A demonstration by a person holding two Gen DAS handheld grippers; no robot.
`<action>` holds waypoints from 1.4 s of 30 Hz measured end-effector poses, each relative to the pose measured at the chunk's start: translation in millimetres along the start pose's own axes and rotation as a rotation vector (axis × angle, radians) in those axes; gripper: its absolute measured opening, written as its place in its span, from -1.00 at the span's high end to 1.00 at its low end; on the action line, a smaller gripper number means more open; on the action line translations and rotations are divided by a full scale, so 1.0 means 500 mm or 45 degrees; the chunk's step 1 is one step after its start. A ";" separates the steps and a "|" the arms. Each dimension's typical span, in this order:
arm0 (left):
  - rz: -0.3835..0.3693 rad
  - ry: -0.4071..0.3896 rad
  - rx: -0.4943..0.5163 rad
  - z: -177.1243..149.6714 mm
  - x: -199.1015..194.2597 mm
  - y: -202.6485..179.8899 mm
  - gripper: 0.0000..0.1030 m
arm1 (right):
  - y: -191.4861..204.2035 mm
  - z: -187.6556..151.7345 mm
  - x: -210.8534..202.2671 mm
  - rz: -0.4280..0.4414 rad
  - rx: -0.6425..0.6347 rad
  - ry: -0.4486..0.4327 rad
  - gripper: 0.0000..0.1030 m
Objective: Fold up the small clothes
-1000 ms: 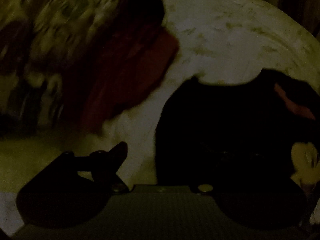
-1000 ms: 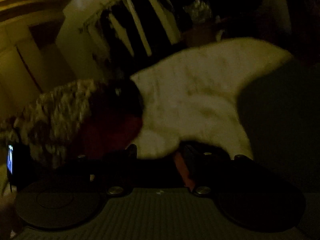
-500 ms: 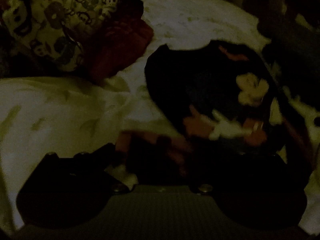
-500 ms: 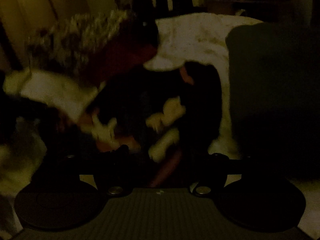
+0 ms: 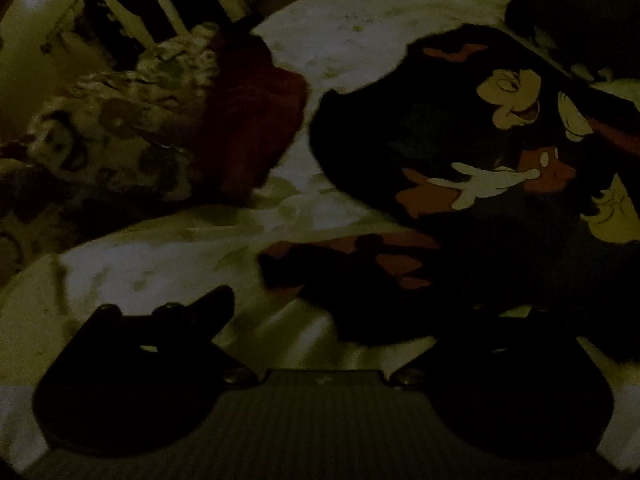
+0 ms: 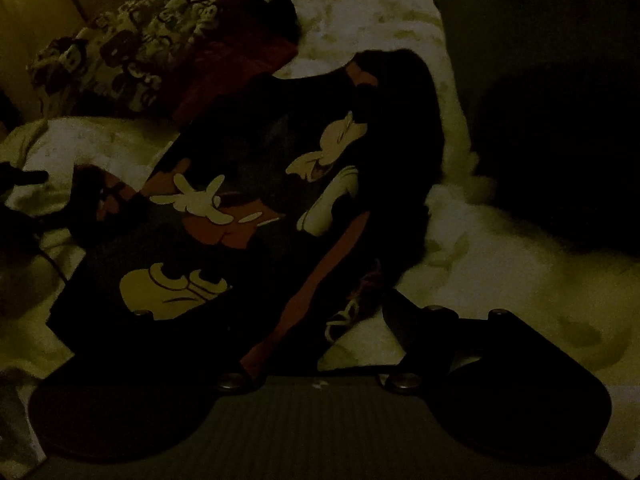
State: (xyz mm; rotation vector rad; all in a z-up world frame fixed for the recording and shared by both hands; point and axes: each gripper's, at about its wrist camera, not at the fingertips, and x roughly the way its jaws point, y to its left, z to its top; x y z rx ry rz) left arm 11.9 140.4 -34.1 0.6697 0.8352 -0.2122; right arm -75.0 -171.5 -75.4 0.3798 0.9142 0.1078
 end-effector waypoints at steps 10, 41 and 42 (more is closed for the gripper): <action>-0.082 0.063 -0.219 0.012 0.102 -0.002 0.70 | -0.026 -0.008 0.027 0.051 0.089 0.012 0.41; -0.191 -0.164 -0.583 -0.026 -0.079 0.129 -0.53 | -0.071 0.022 -0.219 -0.442 -0.020 -0.517 -0.74; -0.182 -0.117 -0.590 -0.024 -0.060 0.116 -0.44 | -0.066 0.023 -0.228 -0.432 -0.032 -0.532 -0.74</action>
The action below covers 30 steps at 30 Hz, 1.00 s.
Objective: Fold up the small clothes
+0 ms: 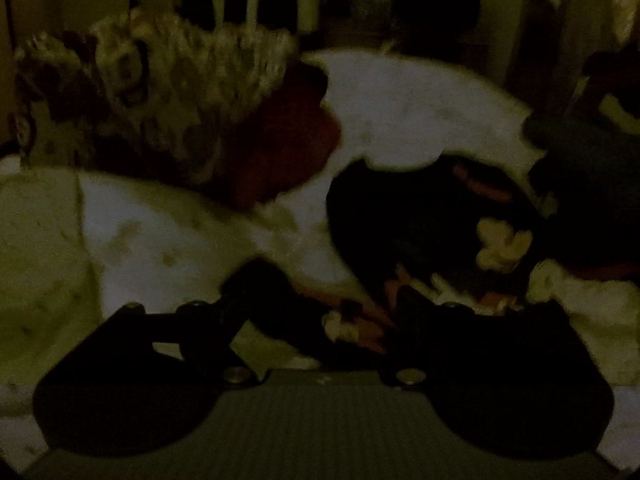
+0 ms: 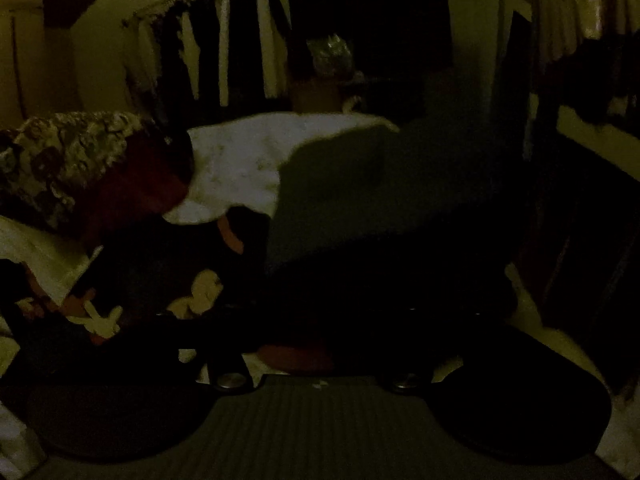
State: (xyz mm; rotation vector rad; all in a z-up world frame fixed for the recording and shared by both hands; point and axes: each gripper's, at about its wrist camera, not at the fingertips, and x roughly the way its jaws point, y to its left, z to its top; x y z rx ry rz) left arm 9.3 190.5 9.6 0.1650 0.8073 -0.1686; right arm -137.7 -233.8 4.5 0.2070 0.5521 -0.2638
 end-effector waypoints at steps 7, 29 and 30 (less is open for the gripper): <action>-0.020 0.213 -0.097 -0.076 0.091 -0.006 -0.04 | 0.025 -0.007 -0.034 0.116 0.009 -0.024 -0.86; 0.032 -0.199 -0.423 0.020 -0.076 0.167 0.98 | 0.070 -0.036 -0.071 0.252 0.102 -0.026 -0.92; 0.108 -0.242 -0.421 0.028 -0.106 0.187 0.98 | 0.078 -0.038 -0.066 0.268 0.086 -0.013 -0.92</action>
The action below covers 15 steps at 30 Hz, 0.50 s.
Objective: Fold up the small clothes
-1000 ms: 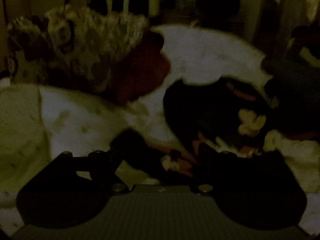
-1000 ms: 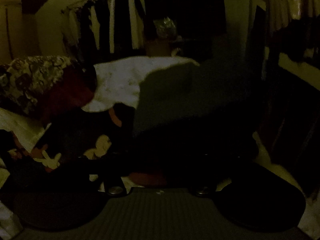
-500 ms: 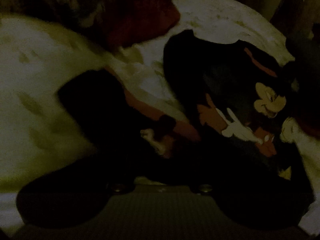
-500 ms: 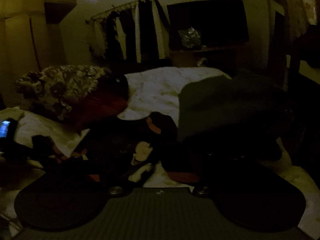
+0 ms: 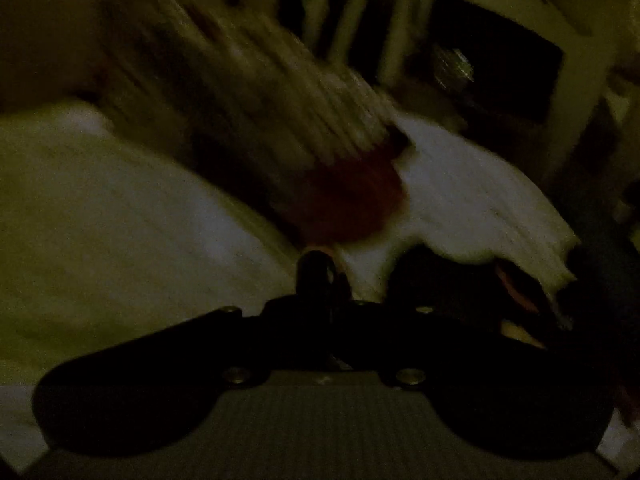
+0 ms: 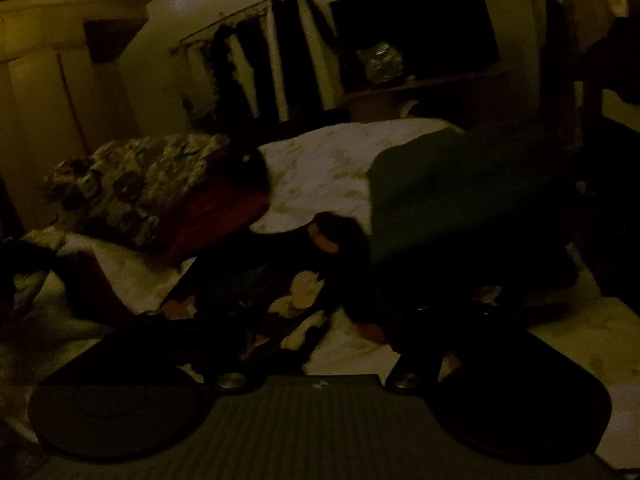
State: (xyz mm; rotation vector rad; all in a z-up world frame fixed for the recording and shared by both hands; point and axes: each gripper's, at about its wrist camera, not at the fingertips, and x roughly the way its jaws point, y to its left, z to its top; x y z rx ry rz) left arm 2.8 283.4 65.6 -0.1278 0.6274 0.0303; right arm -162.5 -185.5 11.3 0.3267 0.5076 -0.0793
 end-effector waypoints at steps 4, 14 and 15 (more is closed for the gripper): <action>0.194 -0.121 -0.076 0.045 -0.068 0.085 0.98 | 0.013 -0.015 0.028 0.072 -0.005 0.081 -0.92; 0.512 -0.026 -0.046 0.029 0.003 0.118 0.29 | 0.048 -0.063 0.098 0.250 0.026 0.291 -0.91; 0.493 -0.038 0.001 0.023 0.003 0.098 -0.46 | 0.051 -0.068 0.103 0.253 0.016 0.317 -0.91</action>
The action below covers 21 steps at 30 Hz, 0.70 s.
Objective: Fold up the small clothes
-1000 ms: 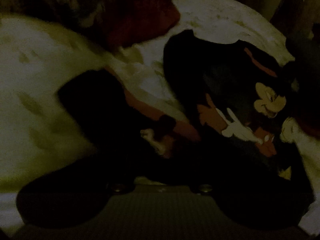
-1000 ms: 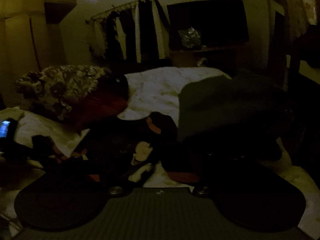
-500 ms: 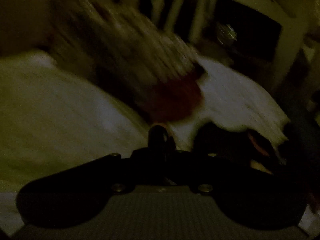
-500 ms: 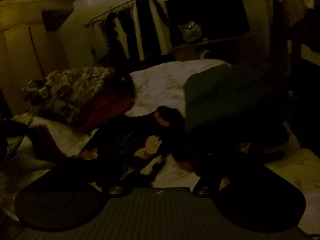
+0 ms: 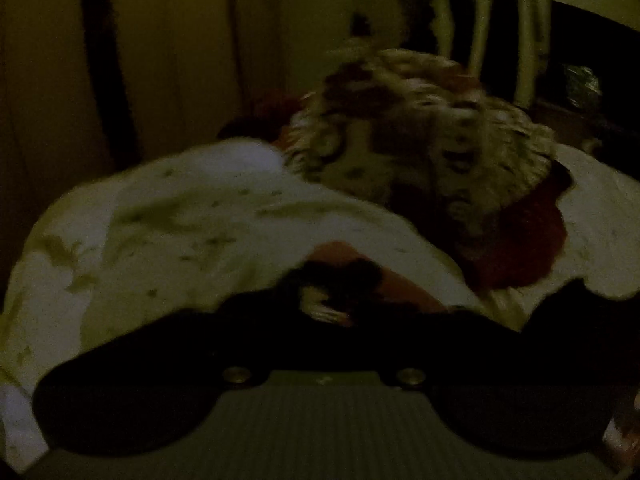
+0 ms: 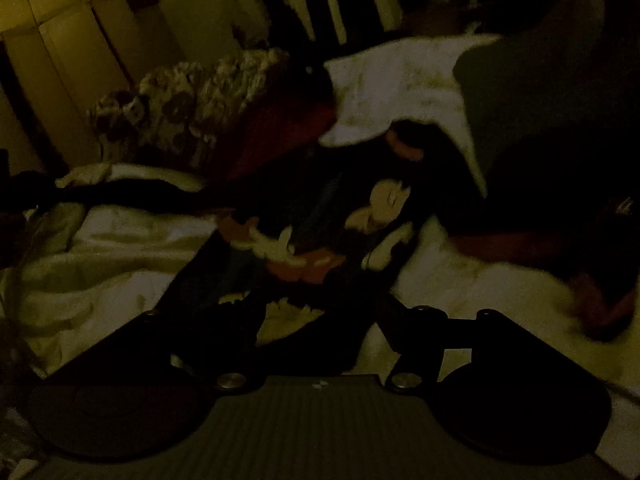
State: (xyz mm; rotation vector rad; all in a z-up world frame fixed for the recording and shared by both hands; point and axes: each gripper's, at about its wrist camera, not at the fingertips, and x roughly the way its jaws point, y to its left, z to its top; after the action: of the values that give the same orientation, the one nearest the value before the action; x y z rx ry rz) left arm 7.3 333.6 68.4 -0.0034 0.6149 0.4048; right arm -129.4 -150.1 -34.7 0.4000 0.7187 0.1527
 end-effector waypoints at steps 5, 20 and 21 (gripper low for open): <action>-0.051 0.014 0.052 -0.027 -0.026 -0.039 -1.00 | 0.026 -0.025 0.027 -0.028 -0.140 0.124 -0.91; -0.738 0.293 0.603 -0.277 -0.181 -0.294 -0.93 | 0.052 -0.066 0.122 -0.175 -0.445 0.231 0.91; -0.766 0.340 0.613 -0.292 -0.175 -0.303 -0.84 | 0.053 -0.063 0.106 -0.185 -0.451 0.182 0.92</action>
State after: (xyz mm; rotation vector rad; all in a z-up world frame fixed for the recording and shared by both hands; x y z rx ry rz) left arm -83.2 143.9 -19.8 0.2158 0.9248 -0.3382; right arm -110.9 -102.0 -77.4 -0.0018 0.8408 0.1687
